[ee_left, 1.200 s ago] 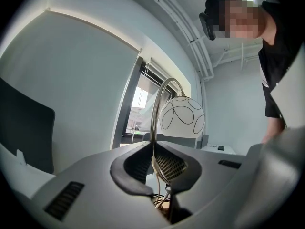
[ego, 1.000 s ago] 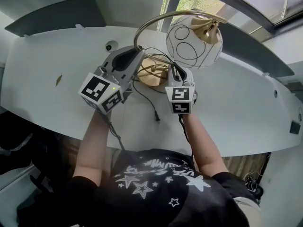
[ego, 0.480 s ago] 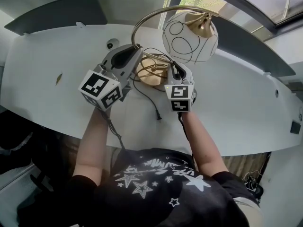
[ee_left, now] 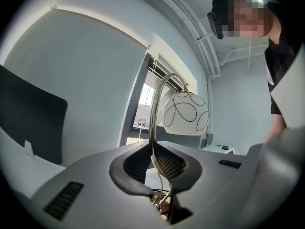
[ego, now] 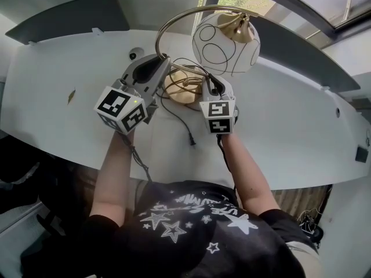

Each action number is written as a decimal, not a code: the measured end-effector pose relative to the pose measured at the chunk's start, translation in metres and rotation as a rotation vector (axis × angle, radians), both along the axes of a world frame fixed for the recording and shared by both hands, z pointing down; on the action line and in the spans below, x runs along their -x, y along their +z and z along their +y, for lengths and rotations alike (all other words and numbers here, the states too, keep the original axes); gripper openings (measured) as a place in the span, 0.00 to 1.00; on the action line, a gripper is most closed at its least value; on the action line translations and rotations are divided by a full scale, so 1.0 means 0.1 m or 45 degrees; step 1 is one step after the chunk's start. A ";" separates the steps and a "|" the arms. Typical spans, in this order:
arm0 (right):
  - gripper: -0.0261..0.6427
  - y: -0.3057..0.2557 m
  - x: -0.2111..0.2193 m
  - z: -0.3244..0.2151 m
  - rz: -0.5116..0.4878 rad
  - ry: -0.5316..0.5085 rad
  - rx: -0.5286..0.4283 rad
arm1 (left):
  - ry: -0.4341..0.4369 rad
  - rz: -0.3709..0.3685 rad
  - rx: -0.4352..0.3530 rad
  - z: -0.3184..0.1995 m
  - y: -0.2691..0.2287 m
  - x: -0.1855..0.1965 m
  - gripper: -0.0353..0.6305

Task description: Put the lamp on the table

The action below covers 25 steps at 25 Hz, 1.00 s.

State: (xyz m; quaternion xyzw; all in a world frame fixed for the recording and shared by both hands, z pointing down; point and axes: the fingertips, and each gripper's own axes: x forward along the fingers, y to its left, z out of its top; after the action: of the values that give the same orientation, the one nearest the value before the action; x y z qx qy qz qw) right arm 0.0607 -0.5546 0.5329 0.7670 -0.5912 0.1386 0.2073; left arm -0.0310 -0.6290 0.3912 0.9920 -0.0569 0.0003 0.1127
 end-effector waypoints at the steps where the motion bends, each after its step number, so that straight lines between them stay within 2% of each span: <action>1: 0.10 0.00 0.00 0.00 -0.002 0.002 -0.001 | -0.006 -0.007 -0.004 0.00 0.00 0.00 0.11; 6: 0.10 0.01 0.01 -0.01 -0.013 0.013 -0.003 | -0.033 -0.045 -0.010 -0.02 0.03 0.02 0.12; 11: 0.11 0.00 0.06 -0.03 -0.080 -0.008 -0.020 | -0.074 -0.111 -0.009 -0.02 0.03 0.02 0.12; 19: 0.25 0.01 0.14 -0.02 -0.150 -0.041 -0.022 | -0.159 -0.199 -0.006 -0.02 0.05 0.02 0.12; 25: 0.27 -0.09 0.15 0.05 -0.138 -0.010 -0.060 | -0.220 -0.200 -0.026 -0.02 0.03 0.09 0.12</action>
State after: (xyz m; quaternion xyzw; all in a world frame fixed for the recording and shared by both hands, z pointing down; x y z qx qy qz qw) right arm 0.0454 -0.5493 0.5241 0.7607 -0.6077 0.1652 0.1572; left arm -0.0403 -0.6311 0.3941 0.9814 -0.1509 0.0679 0.0972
